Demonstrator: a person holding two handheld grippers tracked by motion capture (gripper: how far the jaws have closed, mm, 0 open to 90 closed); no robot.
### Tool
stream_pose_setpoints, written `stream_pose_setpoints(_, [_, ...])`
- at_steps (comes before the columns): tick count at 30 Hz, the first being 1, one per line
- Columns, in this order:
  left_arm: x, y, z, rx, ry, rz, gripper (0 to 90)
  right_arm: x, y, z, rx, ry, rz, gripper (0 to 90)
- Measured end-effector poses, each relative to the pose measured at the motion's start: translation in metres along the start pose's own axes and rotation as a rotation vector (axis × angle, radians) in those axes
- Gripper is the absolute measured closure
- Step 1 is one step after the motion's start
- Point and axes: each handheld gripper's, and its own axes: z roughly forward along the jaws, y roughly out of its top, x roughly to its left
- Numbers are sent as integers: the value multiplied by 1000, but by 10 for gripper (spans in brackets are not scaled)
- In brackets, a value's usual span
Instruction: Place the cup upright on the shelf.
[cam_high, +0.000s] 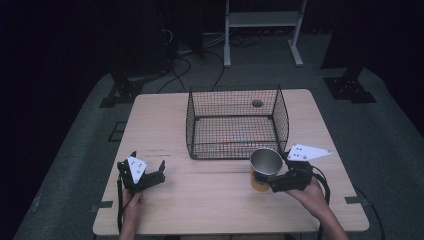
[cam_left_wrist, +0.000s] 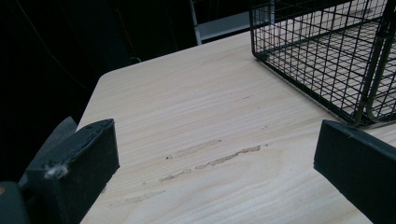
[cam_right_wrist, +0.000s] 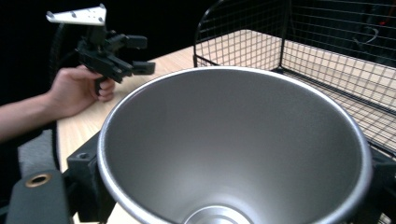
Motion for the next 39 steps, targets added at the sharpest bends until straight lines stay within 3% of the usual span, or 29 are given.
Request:
stream_pose_setpoints(30, [0,0,0,2,-1,3,0,-17,58,-9,-29,102,18,119])
stream_pose_setpoints(39, [0,0,0,2,0,4,0,-31,80,-10,-35,117,35,119])
